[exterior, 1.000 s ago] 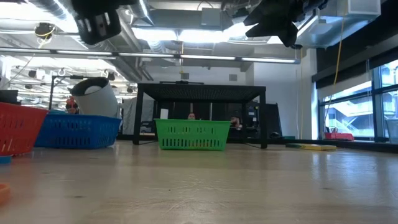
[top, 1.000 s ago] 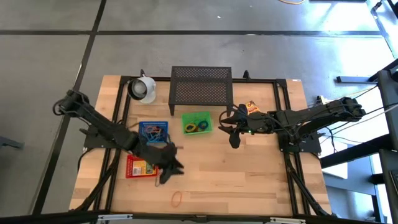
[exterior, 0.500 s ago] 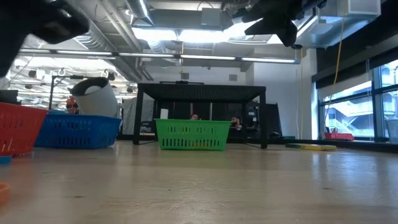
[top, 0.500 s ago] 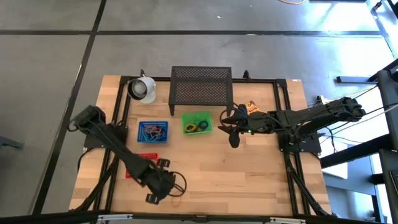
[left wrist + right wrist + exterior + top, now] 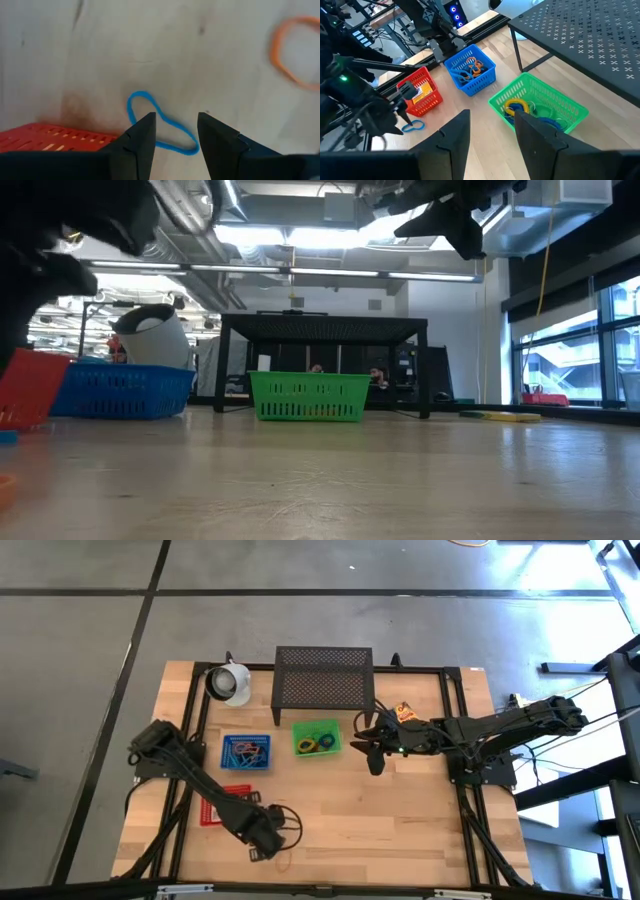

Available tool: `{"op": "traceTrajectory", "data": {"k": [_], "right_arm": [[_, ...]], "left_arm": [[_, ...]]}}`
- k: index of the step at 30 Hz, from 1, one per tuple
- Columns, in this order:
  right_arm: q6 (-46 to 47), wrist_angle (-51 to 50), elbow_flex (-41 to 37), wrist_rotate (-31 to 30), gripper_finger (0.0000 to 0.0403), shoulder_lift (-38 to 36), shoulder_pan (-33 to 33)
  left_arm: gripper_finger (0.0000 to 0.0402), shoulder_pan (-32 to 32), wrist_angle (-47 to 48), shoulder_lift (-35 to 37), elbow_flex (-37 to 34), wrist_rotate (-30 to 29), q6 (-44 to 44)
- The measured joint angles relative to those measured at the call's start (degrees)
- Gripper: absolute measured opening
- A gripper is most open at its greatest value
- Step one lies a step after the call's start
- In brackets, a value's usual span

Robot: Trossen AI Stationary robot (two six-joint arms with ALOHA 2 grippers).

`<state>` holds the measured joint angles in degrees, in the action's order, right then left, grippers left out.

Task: Pick & Place Office Desk Supplies
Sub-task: Put the blue rubber band into the blue bin

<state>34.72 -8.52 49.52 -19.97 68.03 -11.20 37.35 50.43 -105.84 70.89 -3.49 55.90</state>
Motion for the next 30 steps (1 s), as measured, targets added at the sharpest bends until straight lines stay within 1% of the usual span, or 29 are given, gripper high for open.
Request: {"op": "traceTrajectory", "data": {"k": [6,11,14,19,26,30], "right_arm": [[-0.65,-0.04,0.00,-0.11,0.0155,0.00,0.00],[-0.76,-0.02,0.00,-0.12,0.0155,0.00,0.00],[-0.85,-0.04,0.00,1.22,0.0155,0.00,0.02],[-0.85,-0.02,0.00,4.37,0.0155,0.00,0.00],[-0.87,-0.04,0.00,4.43,0.0155,0.00,0.02],[-0.91,-0.04,0.00,4.44,0.0155,0.00,0.01]], "left_arm": [[0.0138,-1.92,-0.43,-0.63,-0.15,-0.31,5.47],[0.0138,-3.22,-0.37,-0.62,-0.17,-0.33,7.55],[0.0138,-3.74,-0.35,-0.62,-0.17,-0.21,9.41],[0.0138,-4.19,-0.26,-0.62,-0.17,1.11,9.60],[0.0138,-4.16,2.74,-0.62,-0.22,1.26,10.14],[0.0138,-4.16,1.44,-0.62,-0.22,2.41,11.54]]}}
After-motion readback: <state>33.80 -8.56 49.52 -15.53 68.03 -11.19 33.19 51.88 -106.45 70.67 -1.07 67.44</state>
